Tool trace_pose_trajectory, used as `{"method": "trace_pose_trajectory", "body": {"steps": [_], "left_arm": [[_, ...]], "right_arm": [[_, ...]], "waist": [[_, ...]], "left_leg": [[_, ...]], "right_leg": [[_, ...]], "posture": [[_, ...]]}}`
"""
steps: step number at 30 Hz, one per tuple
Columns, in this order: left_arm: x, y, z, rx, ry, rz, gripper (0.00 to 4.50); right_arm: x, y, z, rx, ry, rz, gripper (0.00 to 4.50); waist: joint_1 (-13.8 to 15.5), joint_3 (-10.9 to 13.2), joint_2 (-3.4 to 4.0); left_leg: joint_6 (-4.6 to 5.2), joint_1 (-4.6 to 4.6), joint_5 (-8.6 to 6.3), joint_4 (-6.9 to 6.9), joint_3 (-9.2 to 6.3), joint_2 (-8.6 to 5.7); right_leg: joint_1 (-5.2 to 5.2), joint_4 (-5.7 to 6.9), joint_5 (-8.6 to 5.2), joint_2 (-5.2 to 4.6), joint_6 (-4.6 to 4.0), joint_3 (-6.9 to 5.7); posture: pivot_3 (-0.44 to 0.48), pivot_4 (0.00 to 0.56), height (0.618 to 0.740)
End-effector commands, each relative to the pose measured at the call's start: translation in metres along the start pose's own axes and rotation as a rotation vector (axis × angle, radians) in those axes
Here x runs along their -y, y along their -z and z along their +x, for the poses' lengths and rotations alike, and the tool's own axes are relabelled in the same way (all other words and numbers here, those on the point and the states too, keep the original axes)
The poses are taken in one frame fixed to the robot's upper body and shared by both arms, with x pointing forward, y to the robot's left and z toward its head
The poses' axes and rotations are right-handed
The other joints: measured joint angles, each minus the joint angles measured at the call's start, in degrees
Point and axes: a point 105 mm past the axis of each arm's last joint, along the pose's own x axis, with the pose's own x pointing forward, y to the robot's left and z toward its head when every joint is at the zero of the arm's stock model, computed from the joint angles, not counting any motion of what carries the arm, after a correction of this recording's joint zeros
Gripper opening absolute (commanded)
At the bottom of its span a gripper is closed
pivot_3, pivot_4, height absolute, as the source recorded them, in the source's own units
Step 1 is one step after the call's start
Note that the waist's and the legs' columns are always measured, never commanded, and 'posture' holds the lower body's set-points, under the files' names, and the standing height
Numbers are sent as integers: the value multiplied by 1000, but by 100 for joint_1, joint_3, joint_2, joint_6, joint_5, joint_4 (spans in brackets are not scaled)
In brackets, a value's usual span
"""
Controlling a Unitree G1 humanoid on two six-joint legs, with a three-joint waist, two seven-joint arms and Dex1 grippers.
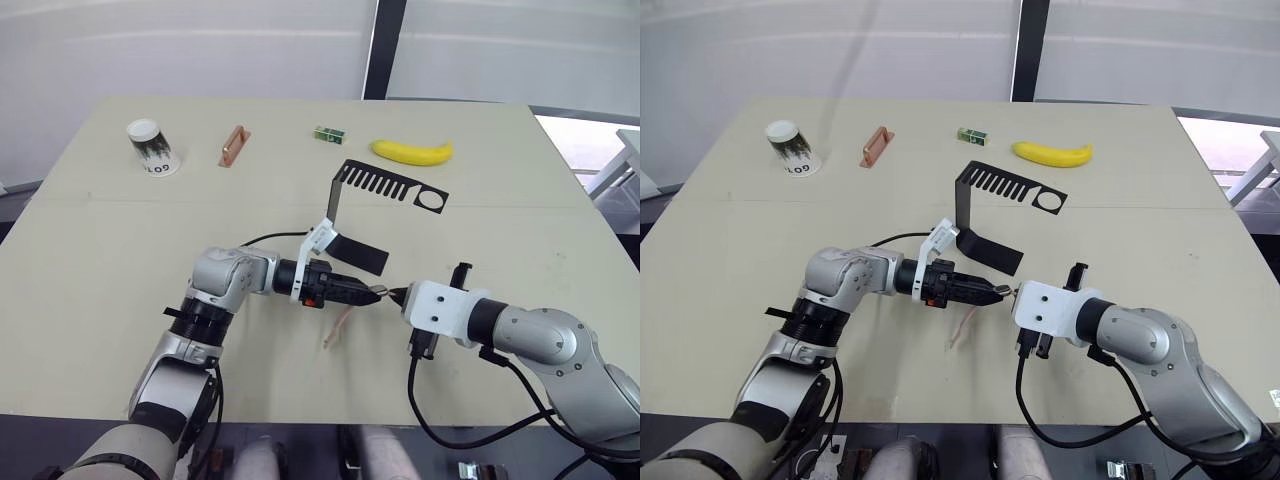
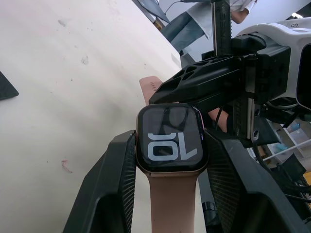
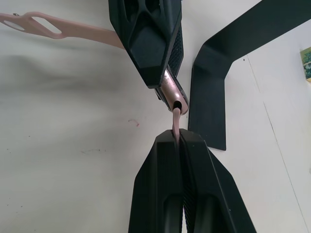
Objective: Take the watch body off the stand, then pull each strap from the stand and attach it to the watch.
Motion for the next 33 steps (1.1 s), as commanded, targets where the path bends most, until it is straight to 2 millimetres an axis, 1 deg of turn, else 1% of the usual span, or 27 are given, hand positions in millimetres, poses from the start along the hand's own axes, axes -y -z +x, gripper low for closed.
{"method": "trace_pose_trajectory", "body": {"steps": [1,28,32,33], "left_arm": [[17,-7,10,21,96,41,1596],[14,-9,10,33,84,48,1596],[11,-8,9,30,66,61,1596],[10,-8,8,30,61,64,1596]], "right_arm": [[-1,-14,0,52,-1,-32,0],[1,-15,-1,54,1,-39,0],[2,-20,-4,70,2,-60,0],[3,-22,-6,79,-1,-66,296]], "waist": [[0,0,0],[0,0,0],[0,0,0],[0,0,0]], "left_leg": [[0,0,0,0,0,0],[0,0,0,0,0,0],[0,0,0,0,0,0],[0,0,0,0,0,0]], "right_leg": [[0,0,0,0,0,0],[0,0,0,0,0,0],[0,0,0,0,0,0],[0,0,0,0,0,0]], "posture": [[0,150,740],[0,150,740],[0,150,740],[0,150,740]]}}
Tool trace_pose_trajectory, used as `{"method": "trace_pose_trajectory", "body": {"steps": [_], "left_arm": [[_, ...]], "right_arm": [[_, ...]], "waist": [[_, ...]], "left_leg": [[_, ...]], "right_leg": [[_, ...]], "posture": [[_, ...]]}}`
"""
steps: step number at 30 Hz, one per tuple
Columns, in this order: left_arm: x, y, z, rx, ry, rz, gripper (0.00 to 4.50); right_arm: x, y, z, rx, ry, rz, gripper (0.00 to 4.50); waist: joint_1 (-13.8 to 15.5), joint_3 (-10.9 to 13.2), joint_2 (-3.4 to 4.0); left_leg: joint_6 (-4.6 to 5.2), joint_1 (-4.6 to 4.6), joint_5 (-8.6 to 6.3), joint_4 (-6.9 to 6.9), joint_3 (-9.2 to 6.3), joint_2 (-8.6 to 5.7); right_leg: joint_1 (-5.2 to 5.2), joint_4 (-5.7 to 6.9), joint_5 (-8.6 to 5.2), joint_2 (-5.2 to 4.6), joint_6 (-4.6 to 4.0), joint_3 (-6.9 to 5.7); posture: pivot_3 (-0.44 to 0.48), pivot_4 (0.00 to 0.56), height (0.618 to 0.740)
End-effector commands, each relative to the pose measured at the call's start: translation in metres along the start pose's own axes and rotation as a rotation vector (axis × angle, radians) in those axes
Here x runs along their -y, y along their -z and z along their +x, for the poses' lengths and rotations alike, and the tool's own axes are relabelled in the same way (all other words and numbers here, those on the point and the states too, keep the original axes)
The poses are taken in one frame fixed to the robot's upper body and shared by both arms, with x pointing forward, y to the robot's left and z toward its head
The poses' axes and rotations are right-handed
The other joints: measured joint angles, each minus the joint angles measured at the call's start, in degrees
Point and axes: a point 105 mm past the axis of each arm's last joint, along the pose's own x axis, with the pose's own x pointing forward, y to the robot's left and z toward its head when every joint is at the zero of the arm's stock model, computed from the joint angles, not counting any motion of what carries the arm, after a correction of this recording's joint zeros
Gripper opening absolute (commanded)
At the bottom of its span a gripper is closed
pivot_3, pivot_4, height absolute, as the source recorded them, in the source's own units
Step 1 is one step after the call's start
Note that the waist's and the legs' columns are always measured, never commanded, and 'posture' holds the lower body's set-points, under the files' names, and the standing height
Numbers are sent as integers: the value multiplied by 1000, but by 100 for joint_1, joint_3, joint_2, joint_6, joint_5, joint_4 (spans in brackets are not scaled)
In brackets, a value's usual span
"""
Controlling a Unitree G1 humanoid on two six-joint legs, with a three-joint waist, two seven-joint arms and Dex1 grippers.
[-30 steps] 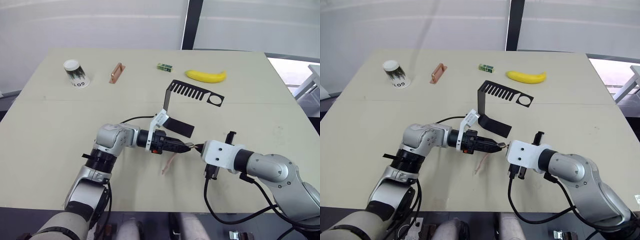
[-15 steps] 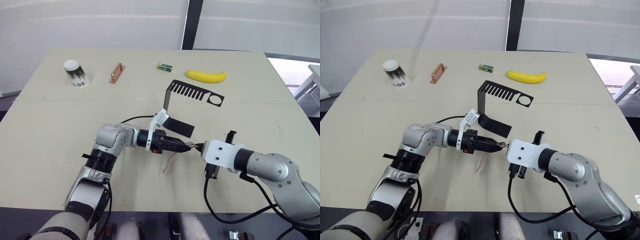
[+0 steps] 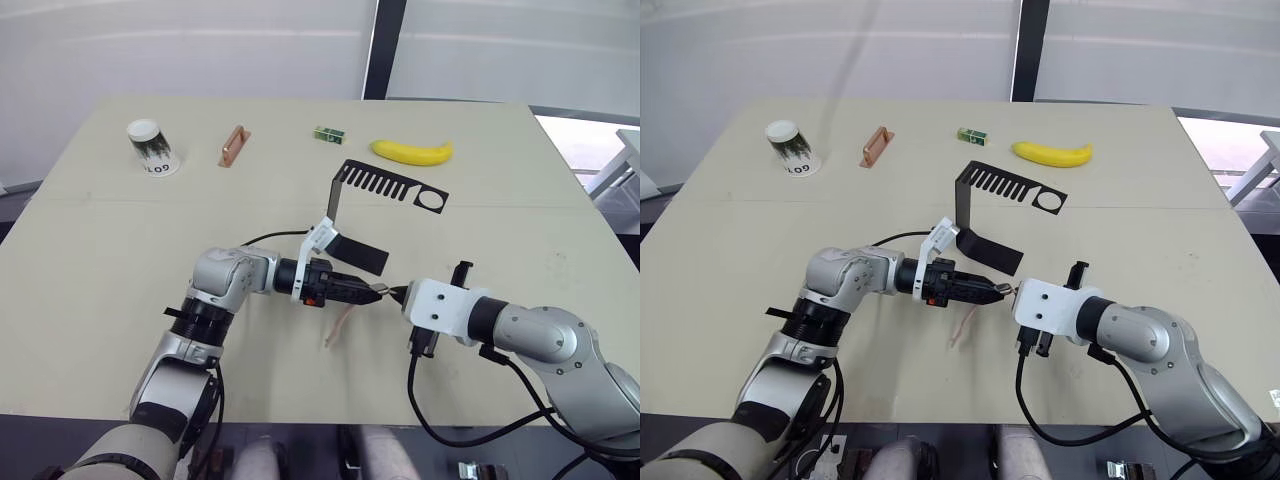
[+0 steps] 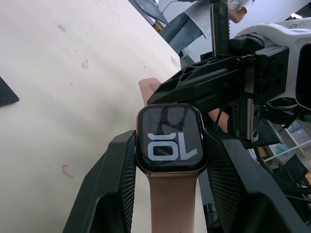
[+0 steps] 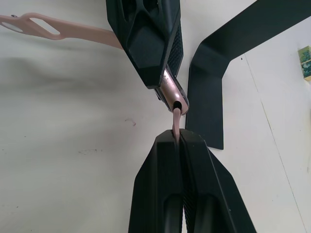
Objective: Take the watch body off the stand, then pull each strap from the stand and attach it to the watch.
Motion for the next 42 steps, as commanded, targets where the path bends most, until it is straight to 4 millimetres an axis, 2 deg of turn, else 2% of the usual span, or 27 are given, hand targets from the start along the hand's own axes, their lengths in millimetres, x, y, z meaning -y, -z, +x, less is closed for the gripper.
{"method": "trace_pose_trajectory", "body": {"steps": [1,4,7,9,11,16,20,25,33,38,42], "left_arm": [[9,-7,7,21,55,47,1596],[7,-9,4,25,40,65,1596],[6,-9,-1,4,24,138,1596],[9,-7,-6,-25,32,218,1596],[11,-4,-11,-54,39,300,1596],[21,-1,-29,-136,53,658,1596],[22,6,-40,-223,42,916,1596],[14,4,-46,-272,-38,1167,1596],[12,10,-49,-287,-64,1119,1596],[20,19,-46,-292,-44,965,1596],[6,33,-41,-354,-130,901,1596]], "right_arm": [[1,-25,-9,95,-9,-65,630],[6,-31,-20,121,2,-62,1854],[5,-37,-39,170,-47,39,3508],[8,-36,-53,192,-76,129,4448],[12,-32,-65,208,-100,208,4448],[21,-17,-103,249,-196,464,4448],[23,-16,-114,252,-236,527,4448],[13,-14,-114,222,-297,516,4448],[14,-10,-108,234,-267,515,4448],[14,-9,-105,235,-259,513,4448],[7,-7,-96,235,-263,517,4448]], "waist": [[1,0,0],[3,1,1],[10,1,1],[1,1,1],[-4,1,1],[14,1,1],[6,1,1],[15,1,0],[1,1,1],[8,1,0],[6,1,1]], "left_leg": [[0,0,0,0,0,0],[0,0,0,0,0,0],[-1,-2,-1,0,-3,0],[-1,-1,-1,0,-2,0],[-1,2,-1,0,-2,1],[1,1,-2,-3,-3,1],[2,3,-3,-4,-3,1],[5,-2,-4,-5,-3,1],[6,-1,-5,-5,-2,1],[6,-1,-4,-4,-2,3],[5,0,-4,-4,-2,3]], "right_leg": [[0,0,0,0,0,0],[0,-1,0,0,0,-1],[-1,0,0,0,0,-2],[0,0,0,0,0,-1],[0,3,0,0,0,0],[2,-1,0,-2,0,0],[4,-2,0,-2,0,2],[4,-8,1,-1,2,3],[4,-7,2,1,4,4],[4,-7,2,0,4,3],[4,-6,2,0,4,4]], "posture": [[0,150,740],[0,150,740],[0,150,740],[0,150,740],[0,150,740],[0,150,740],[0,150,740],[0,150,740],[0,150,740],[0,150,740],[0,150,740]]}}
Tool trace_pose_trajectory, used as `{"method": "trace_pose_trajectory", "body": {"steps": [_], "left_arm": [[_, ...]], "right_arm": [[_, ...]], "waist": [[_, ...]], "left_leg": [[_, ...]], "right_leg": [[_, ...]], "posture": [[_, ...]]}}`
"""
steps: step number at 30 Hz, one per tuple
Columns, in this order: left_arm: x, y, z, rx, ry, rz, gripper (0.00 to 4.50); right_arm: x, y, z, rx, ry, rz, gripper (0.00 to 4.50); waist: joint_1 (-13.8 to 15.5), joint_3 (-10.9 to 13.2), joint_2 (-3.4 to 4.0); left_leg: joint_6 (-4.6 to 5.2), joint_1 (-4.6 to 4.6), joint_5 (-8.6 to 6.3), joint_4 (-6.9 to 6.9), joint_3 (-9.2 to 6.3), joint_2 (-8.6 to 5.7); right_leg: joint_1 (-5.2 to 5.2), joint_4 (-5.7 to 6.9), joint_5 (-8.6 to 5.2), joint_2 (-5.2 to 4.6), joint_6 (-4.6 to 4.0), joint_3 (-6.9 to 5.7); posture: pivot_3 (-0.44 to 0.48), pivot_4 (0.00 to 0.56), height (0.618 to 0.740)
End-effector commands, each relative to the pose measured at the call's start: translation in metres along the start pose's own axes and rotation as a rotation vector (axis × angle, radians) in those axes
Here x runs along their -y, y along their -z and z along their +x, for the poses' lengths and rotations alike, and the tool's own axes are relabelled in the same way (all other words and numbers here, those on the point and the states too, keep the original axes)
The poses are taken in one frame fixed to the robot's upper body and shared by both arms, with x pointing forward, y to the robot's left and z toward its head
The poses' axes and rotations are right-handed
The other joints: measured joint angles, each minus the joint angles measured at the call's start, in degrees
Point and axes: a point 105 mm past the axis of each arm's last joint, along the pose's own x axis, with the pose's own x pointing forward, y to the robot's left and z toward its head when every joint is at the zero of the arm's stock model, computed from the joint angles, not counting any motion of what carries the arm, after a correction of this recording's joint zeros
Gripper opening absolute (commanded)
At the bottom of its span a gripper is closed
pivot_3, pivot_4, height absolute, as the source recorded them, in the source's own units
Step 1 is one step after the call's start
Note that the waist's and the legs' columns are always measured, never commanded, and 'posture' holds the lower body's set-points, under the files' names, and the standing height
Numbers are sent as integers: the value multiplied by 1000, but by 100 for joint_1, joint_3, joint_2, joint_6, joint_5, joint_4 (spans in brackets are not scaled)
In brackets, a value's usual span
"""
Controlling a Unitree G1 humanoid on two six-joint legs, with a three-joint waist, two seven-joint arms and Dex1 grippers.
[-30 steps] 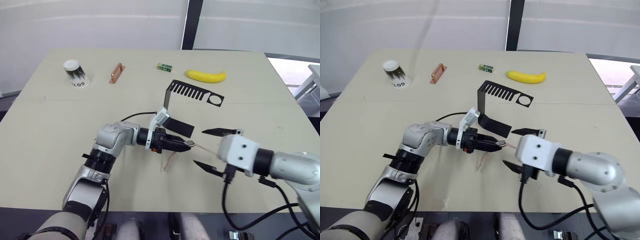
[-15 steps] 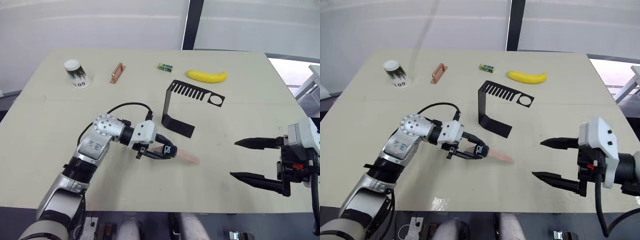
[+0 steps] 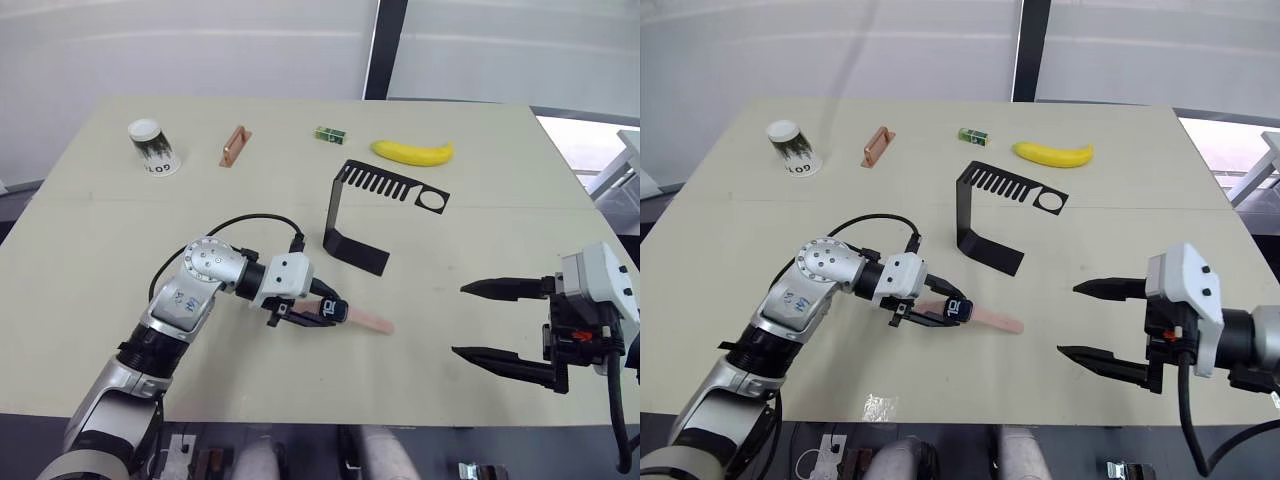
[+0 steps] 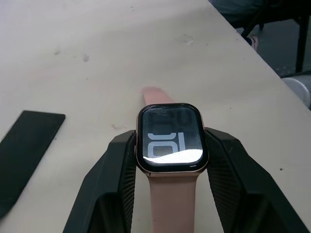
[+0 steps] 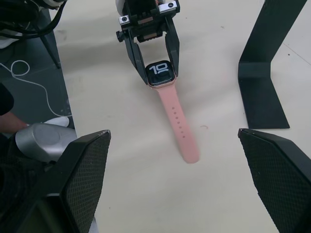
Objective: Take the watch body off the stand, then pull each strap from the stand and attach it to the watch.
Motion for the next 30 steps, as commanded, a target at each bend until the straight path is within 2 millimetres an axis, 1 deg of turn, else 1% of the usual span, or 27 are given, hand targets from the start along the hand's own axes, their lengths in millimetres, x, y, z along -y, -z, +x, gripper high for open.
{"method": "trace_pose_trajectory", "body": {"steps": [1,3,6,8,10,11,13,14,15,16,19,21,23,24,27,28,30], "left_arm": [[6,10,14,-59,-10,-13,1596],[8,22,23,-93,-20,-63,1596],[7,30,28,-121,-50,-70,1596],[8,33,32,-111,-60,-119,1596],[10,29,30,-82,-52,-176,2650],[10,25,26,-60,-52,-200,3014],[9,19,17,-32,-55,-224,4010],[8,15,9,-19,-56,-227,4454],[9,10,-6,1,-48,-234,4454],[11,6,-16,16,-41,-238,4454],[21,-9,-83,67,-23,-285,4454],[27,-12,-119,57,-47,-345,4454],[30,-11,-139,38,-75,-388,4454],[31,-11,-144,34,-81,-396,4454],[31,2,-191,-69,-240,-419,4454],[32,3,-199,-81,-265,-420,4454],[32,1,-204,-60,-275,-424,4454]], "right_arm": [[-2,4,6,-2,13,-25,4448],[-4,11,9,-18,12,-22,4448],[-4,16,11,-30,15,-25,4448],[-4,20,12,-37,17,-21,4448],[-4,22,12,-40,19,-20,4500],[-4,23,11,-42,22,-20,4500],[-2,24,9,-50,33,-22,4500],[-1,25,7,-54,38,-21,4500],[0,25,3,-61,44,-20,4500],[0,25,0,-66,49,-20,4500],[4,24,-20,-91,81,-6,4500],[7,23,-34,-98,111,6,4500],[9,22,-43,-102,132,14,4500],[9,23,-46,-103,138,18,4500],[10,22,-65,-128,174,34,4500],[12,21,-69,-130,191,28,4500],[16,19,-74,-124,213,21,4500]], "waist": [[1,0,0],[4,0,0],[4,0,-1],[6,0,0],[-1,0,0],[-3,0,0],[-4,0,0],[-5,0,0],[-8,0,-1],[-18,0,-1],[-38,1,0],[-27,1,0],[-8,0,2],[2,0,2],[25,1,-1],[14,8,-12],[9,12,-20]], "left_leg": [[0,1,0,0,0,0],[0,0,0,0,0,0],[0,-1,0,0,0,0],[0,0,0,0,0,0],[0,0,0,0,1,0],[0,1,0,0,1,0],[0,1,0,0,1,1],[0,1,0,0,1,1],[-1,2,0,0,1,1],[-1,1,1,0,1,2],[-3,3,1,-1,3,7],[-8,6,1,-1,3,12],[-8,9,0,-1,2,10],[-5,10,-1,-1,3,7],[-1,6,-4,-1,0,4],[-1,6,-4,-3,1,4],[-2,6,-5,-7,0,6]], "right_leg": [[0,-1,0,0,0,0],[0,-1,0,0,0,1],[0,-2,0,0,0,0],[0,-1,0,0,0,0],[0,0,0,0,0,1],[0,0,0,0,0,1],[0,1,0,0,-1,1],[0,1,0,1,-1,1],[0,2,-1,1,-1,1],[0,2,-1,1,-2,1],[-2,6,-3,2,-6,0],[-2,8,-6,4,-12,-3],[2,2,-7,3,-12,-5],[4,0,-7,0,-10,-5],[7,-8,-8,-1,-7,-7],[5,-8,-8,1,-7,-7],[4,-11,-9,3,-8,-9]], "posture": [[0,150,740],[0,150,740],[0,150,740],[0,150,740],[0,150,740],[0,150,740],[0,150,740],[0,150,740],[0,150,740],[0,150,740],[0,150,740],[0,150,740],[0,150,740],[0,150,740],[0,150,740],[0,150,740],[0,150,740]]}}
